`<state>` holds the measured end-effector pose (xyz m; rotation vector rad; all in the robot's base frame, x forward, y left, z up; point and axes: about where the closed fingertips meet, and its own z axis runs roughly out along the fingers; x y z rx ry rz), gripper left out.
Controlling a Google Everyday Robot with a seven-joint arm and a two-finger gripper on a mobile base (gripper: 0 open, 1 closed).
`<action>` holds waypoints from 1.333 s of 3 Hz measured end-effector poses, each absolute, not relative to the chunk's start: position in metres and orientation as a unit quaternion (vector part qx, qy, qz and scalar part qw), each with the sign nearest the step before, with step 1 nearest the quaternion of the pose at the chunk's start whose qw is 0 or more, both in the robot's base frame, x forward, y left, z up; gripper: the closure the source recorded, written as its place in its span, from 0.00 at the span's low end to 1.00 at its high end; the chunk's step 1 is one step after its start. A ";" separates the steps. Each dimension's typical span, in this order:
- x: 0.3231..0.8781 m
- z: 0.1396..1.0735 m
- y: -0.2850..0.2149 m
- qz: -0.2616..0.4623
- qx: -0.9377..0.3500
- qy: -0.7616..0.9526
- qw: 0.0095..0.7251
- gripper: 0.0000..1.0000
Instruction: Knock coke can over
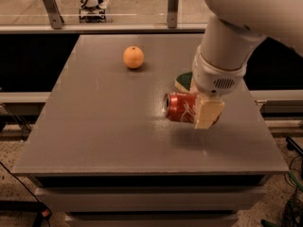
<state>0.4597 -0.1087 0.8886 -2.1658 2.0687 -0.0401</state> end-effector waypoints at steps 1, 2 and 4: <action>0.450 0.862 -0.118 0.006 -0.713 0.698 0.062 0.59; 0.450 0.861 -0.118 0.006 -0.713 0.698 0.062 0.36; 0.450 0.860 -0.117 0.005 -0.714 0.698 0.063 0.00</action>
Offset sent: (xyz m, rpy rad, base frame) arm -0.0082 -0.0077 -0.0227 0.0098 0.0375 -0.0188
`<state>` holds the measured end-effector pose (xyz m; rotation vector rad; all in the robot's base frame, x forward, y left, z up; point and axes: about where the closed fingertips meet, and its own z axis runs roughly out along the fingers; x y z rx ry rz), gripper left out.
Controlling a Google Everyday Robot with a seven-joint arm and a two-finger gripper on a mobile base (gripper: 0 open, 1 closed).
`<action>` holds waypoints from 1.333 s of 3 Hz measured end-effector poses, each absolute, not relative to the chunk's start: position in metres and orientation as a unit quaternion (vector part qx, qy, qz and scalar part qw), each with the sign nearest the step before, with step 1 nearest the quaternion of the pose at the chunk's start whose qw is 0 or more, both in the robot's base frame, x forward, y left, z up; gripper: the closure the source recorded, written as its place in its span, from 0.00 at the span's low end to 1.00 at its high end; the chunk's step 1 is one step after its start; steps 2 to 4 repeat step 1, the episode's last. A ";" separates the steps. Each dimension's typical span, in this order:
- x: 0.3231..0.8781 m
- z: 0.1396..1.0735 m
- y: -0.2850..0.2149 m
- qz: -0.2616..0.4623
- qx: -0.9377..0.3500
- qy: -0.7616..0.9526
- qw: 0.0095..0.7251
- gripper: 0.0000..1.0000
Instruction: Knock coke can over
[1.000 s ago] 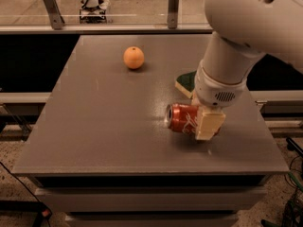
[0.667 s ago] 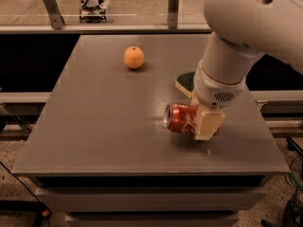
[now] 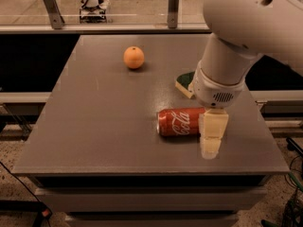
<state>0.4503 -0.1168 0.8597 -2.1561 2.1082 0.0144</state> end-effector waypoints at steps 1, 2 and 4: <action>0.450 0.860 -0.117 0.005 -0.714 0.698 0.063 0.00; 0.450 0.860 -0.117 0.005 -0.714 0.698 0.063 0.00; 0.450 0.860 -0.117 0.005 -0.714 0.698 0.063 0.00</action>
Offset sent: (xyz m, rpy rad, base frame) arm 0.0000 0.0000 0.0000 0.0000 0.0000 0.0000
